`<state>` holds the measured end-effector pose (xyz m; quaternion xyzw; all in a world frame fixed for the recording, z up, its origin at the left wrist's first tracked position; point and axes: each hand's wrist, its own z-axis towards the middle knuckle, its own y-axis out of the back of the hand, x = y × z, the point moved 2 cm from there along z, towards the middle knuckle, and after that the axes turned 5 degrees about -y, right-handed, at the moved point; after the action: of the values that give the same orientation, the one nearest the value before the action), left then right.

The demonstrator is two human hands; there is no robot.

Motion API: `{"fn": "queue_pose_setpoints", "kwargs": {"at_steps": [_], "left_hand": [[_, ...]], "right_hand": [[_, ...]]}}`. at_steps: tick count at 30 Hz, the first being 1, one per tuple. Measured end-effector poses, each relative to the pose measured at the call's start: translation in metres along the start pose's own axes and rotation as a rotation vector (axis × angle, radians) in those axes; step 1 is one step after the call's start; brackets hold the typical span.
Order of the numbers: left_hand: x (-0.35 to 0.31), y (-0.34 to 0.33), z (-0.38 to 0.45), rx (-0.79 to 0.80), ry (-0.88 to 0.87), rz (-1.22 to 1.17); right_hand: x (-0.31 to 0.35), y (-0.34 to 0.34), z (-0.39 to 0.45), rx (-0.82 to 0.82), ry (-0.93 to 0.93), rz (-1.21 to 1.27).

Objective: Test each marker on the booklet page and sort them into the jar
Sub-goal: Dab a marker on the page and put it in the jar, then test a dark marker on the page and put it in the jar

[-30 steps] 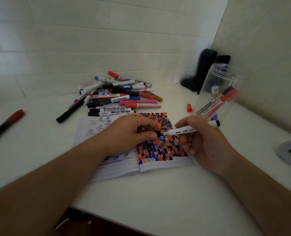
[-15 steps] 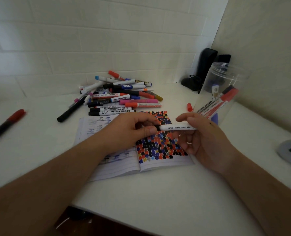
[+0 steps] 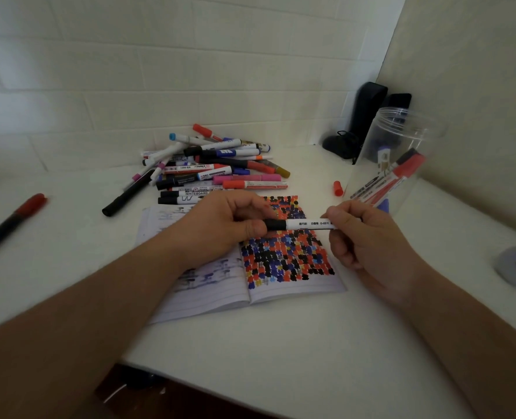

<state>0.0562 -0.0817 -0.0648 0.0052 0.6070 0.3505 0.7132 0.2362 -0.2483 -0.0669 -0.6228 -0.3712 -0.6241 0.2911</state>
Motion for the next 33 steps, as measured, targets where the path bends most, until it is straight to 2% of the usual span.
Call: {"fn": "queue_pose_setpoints", "kwargs": {"at_steps": [8, 11, 13, 16, 20, 22, 25, 29, 31, 33], "left_hand": [[0.006, 0.001, 0.005, 0.015, -0.013, 0.107], [0.007, 0.004, 0.005, -0.117, 0.0, 0.067], [0.006, 0.004, 0.005, -0.163, 0.011, 0.071], [0.006, 0.0, 0.005, -0.092, 0.014, 0.136], [0.006, -0.004, 0.004, -0.039, 0.009, 0.203], [0.006, -0.004, 0.003, -0.044, 0.017, 0.225], [0.005, -0.004, 0.002, -0.047, 0.033, 0.22], [0.004, -0.005, 0.001, -0.045, 0.025, 0.197], [0.003, -0.005, 0.001, -0.046, 0.027, 0.194], [0.002, -0.005, 0.0, -0.045, 0.032, 0.186]], "right_hand": [[0.002, -0.002, 0.0, 0.043, 0.038, -0.09], [0.003, -0.007, -0.002, 0.003, 0.042, -0.115], [0.005, -0.01, -0.004, -0.062, 0.073, -0.133], [0.016, -0.006, -0.004, -0.17, 0.154, -0.138], [0.053, 0.012, -0.009, -0.292, 0.365, -0.187], [0.087, 0.031, -0.016, -0.408, 0.481, -0.088], [0.142, 0.075, -0.018, -0.669, 0.695, -0.039], [0.177, 0.116, -0.003, -0.89, 0.772, -0.267], [0.166, 0.118, 0.012, -0.901, 0.705, -0.476], [0.144, 0.112, 0.028, -0.817, 0.621, -0.651]]}}
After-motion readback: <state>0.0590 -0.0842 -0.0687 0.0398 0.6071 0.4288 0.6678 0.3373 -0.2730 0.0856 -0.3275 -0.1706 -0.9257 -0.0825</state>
